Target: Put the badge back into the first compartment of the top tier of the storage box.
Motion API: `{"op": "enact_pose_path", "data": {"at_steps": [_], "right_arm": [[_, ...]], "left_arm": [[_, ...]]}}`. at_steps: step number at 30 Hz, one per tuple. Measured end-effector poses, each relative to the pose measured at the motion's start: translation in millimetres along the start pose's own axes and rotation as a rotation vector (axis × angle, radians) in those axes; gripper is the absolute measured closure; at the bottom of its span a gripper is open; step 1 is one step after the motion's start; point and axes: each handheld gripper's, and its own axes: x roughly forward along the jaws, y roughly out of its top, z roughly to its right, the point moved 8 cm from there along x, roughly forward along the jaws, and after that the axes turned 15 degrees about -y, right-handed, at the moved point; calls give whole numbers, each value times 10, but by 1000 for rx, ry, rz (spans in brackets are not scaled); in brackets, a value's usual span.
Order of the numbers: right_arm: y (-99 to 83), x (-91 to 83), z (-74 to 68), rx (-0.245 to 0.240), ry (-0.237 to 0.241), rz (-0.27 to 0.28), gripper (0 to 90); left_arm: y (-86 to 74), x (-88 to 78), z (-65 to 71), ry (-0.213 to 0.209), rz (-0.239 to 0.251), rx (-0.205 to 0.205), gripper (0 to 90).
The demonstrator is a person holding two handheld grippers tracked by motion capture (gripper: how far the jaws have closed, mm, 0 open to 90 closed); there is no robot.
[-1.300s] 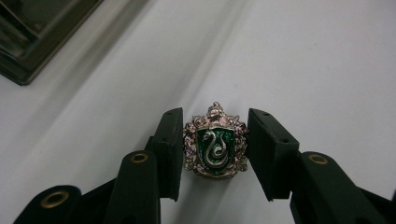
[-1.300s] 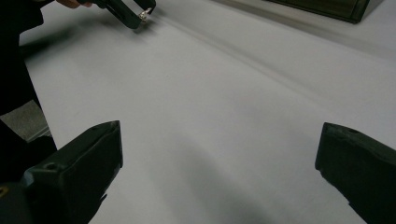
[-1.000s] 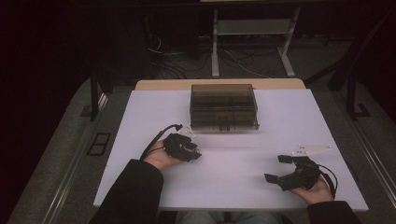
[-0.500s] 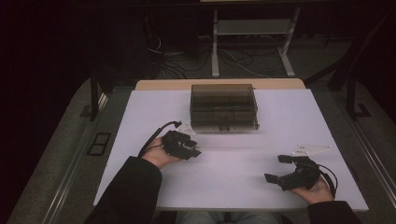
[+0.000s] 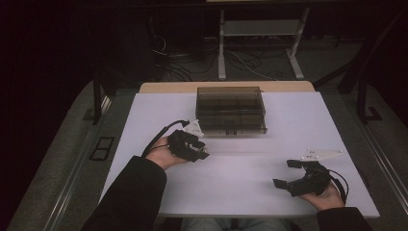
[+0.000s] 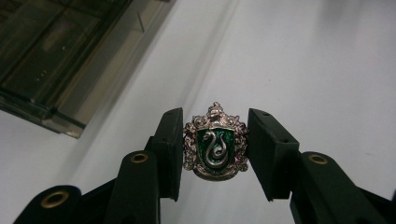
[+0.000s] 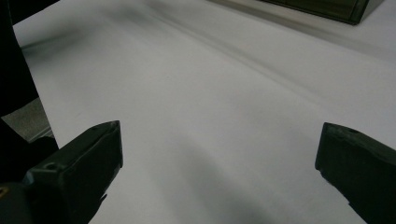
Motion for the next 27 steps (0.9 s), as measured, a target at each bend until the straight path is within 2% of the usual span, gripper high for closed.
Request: {"op": "enact_pose_path", "data": {"at_steps": [10,14,27], "right_arm": [[3,6,5,-9,-1,6,5],[-4,-1,-7,4,2,-5,5],[-6,-1,-13,11,4,-7,5]], "left_arm": [[159,-128,56,-5,-3,42,564],[205,-179,60,-4,-6,49,564],[360,-379,7,7,12,76,564]]}}
